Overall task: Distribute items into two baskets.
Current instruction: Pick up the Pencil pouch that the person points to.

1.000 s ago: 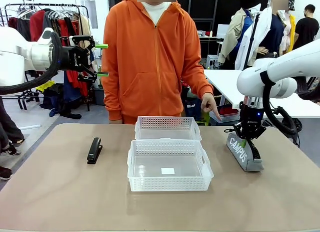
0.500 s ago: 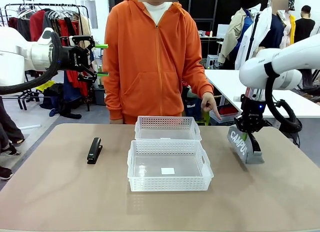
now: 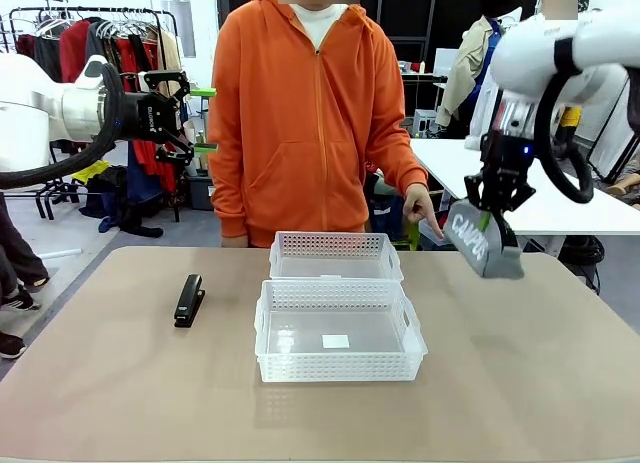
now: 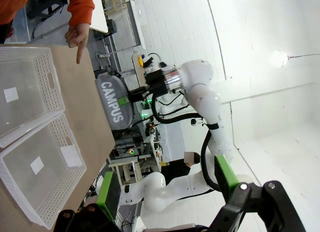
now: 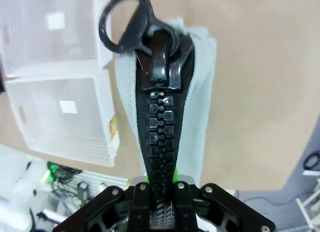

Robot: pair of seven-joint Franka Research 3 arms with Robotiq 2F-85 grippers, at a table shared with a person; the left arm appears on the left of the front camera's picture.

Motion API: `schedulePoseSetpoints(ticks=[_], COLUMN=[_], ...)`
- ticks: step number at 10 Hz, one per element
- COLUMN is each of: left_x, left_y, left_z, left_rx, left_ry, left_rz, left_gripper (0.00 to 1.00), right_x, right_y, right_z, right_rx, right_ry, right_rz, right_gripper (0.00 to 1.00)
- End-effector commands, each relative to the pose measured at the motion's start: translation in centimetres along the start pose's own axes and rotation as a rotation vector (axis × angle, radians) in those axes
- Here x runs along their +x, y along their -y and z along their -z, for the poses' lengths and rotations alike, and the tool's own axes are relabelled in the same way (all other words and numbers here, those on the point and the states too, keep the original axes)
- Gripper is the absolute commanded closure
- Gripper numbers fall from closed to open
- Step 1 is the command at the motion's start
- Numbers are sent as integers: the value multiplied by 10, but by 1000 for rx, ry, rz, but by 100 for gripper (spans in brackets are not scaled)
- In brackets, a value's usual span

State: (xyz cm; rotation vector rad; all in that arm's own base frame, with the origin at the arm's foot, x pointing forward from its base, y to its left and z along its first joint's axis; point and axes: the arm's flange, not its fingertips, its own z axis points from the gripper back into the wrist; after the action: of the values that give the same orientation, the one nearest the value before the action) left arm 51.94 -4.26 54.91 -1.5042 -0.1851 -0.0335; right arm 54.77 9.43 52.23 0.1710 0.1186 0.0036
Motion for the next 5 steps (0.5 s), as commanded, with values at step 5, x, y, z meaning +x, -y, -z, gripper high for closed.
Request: schedulePoseSetpoints(ticks=[5], left_x=[0], left_y=[2], left_z=[-2], left_rx=[-2], left_ry=[2], left_rz=[2], left_gripper=[0], right_x=[-13], right_y=[-31], right_z=[-114], right_rx=[38], right_ry=[141], right_rz=[9], right_gripper=[100])
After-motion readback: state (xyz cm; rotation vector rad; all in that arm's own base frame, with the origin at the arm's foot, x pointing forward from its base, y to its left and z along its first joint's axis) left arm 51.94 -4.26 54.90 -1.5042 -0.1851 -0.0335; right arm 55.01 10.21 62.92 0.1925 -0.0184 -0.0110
